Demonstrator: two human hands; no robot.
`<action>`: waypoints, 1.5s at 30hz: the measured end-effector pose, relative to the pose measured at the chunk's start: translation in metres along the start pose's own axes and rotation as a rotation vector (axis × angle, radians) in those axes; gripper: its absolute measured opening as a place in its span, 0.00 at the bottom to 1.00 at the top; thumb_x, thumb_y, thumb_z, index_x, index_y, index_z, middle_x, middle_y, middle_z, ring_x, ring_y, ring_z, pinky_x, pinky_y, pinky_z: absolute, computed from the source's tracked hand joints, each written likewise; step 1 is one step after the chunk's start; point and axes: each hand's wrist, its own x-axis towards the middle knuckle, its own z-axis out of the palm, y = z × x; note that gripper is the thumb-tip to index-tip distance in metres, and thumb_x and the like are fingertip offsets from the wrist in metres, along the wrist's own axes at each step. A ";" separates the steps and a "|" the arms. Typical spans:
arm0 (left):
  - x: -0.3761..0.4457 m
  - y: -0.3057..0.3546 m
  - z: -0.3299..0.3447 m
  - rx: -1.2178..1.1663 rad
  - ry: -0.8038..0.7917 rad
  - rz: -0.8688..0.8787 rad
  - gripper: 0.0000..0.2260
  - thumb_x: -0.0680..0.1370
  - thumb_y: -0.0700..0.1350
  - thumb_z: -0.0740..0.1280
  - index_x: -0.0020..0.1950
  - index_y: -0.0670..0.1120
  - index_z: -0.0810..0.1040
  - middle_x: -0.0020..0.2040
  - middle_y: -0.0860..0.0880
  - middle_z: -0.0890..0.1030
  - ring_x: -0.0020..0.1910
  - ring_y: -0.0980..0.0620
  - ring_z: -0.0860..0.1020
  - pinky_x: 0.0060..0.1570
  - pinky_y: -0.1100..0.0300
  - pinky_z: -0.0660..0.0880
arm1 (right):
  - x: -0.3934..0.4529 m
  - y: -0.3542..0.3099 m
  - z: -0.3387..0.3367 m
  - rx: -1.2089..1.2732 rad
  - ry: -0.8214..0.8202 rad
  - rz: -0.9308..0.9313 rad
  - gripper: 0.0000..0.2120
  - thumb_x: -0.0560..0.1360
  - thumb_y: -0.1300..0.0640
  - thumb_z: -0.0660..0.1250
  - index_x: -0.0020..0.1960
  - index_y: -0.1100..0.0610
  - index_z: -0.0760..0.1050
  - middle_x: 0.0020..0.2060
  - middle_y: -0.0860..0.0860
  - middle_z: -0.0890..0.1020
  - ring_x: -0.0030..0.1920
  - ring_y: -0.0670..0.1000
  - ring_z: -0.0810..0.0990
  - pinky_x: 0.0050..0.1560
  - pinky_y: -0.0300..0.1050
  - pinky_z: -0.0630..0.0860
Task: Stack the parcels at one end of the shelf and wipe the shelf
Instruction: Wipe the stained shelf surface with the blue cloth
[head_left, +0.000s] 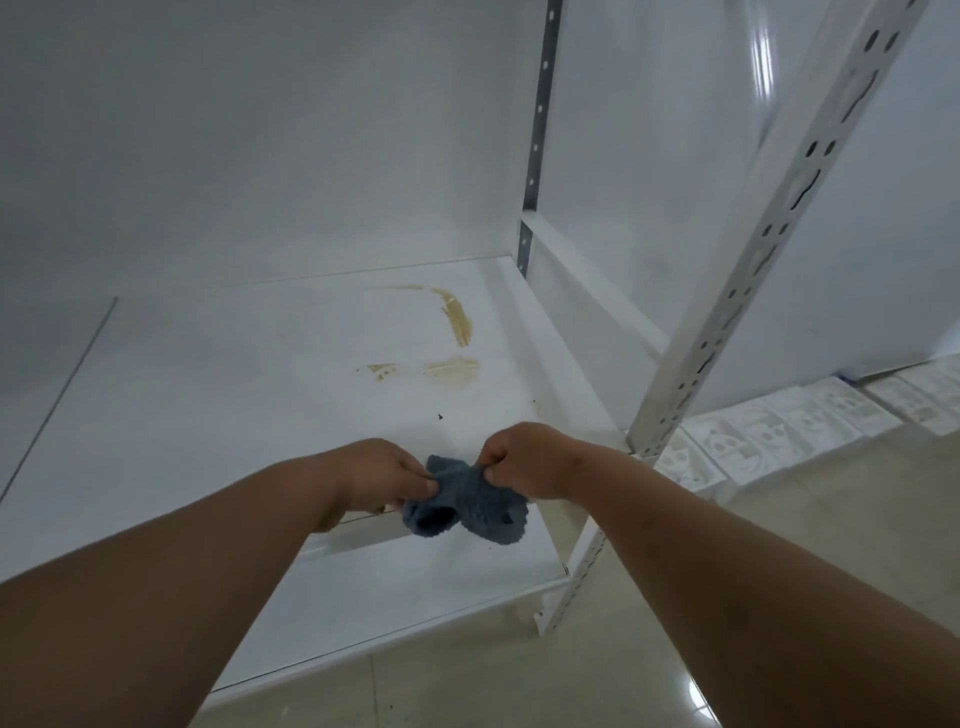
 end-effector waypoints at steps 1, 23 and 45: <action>-0.001 0.003 -0.003 -0.069 0.011 -0.012 0.02 0.76 0.45 0.70 0.44 0.48 0.82 0.49 0.46 0.83 0.48 0.51 0.78 0.54 0.56 0.75 | -0.001 -0.002 -0.004 0.044 0.027 0.007 0.16 0.80 0.60 0.58 0.64 0.59 0.77 0.62 0.56 0.79 0.61 0.54 0.75 0.55 0.41 0.68; -0.021 0.008 -0.027 -0.339 0.046 0.075 0.10 0.74 0.41 0.73 0.54 0.46 0.79 0.53 0.42 0.82 0.54 0.42 0.80 0.53 0.49 0.79 | 0.003 -0.025 -0.033 0.582 0.283 0.090 0.08 0.80 0.57 0.57 0.53 0.57 0.73 0.48 0.54 0.75 0.47 0.53 0.73 0.49 0.49 0.73; 0.001 0.005 -0.067 -0.282 0.284 0.094 0.08 0.78 0.43 0.65 0.41 0.43 0.79 0.41 0.41 0.80 0.40 0.44 0.78 0.45 0.47 0.79 | 0.020 -0.063 -0.056 0.546 0.282 0.068 0.20 0.79 0.47 0.61 0.58 0.63 0.77 0.54 0.59 0.81 0.55 0.55 0.78 0.61 0.51 0.74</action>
